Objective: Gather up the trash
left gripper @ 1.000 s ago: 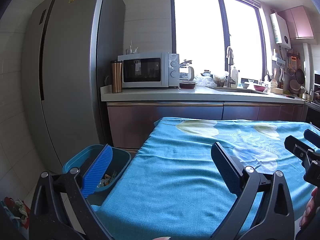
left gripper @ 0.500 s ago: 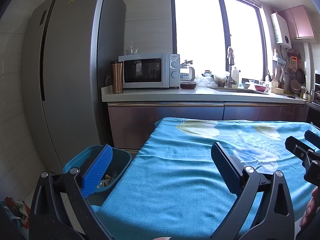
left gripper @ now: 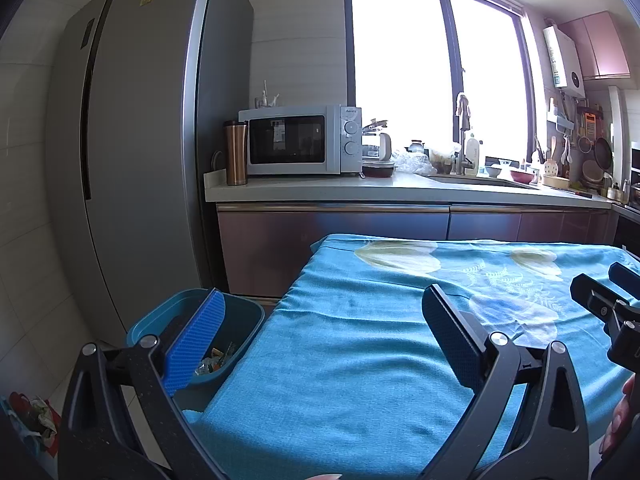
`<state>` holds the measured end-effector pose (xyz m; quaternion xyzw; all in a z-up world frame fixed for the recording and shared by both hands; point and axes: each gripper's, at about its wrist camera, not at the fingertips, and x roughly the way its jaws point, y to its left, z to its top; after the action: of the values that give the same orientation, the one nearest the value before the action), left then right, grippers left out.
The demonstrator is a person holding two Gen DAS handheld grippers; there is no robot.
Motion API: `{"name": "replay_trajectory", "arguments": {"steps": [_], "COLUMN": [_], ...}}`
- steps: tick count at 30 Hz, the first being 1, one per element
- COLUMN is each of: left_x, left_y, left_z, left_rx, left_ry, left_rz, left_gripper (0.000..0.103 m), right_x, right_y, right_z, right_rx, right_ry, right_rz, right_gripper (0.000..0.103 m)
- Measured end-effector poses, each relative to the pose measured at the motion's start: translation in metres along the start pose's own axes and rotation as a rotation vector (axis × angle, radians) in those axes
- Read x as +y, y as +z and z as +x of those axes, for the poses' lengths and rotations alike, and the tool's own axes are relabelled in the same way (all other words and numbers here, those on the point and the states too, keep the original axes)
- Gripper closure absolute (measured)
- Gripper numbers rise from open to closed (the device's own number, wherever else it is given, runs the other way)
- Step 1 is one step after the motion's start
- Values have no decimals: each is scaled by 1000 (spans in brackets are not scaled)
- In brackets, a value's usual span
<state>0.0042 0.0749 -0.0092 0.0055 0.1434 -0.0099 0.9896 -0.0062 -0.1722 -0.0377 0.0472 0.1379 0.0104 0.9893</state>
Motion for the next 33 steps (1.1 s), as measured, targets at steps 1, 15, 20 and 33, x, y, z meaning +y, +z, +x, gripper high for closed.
{"name": "replay_trajectory", "arguments": {"steps": [1, 15, 20, 33], "left_x": [0, 0, -2, -5], "left_y": [0, 0, -1, -3], "left_z": [0, 0, 0, 2], "left_rx": [0, 1, 3, 7], "left_ry": [0, 0, 0, -3], "left_rz": [-1, 0, 2, 2], "left_gripper": [6, 6, 6, 6], "right_x": [0, -1, -2, -3], "right_y": [0, 2, 1, 2], "right_z": [0, 3, 4, 5], "right_rx": [0, 7, 6, 6], "right_ry": [-2, -7, -8, -10], "right_rz": [0, -5, -4, -6], "right_gripper": [7, 7, 7, 7]}}
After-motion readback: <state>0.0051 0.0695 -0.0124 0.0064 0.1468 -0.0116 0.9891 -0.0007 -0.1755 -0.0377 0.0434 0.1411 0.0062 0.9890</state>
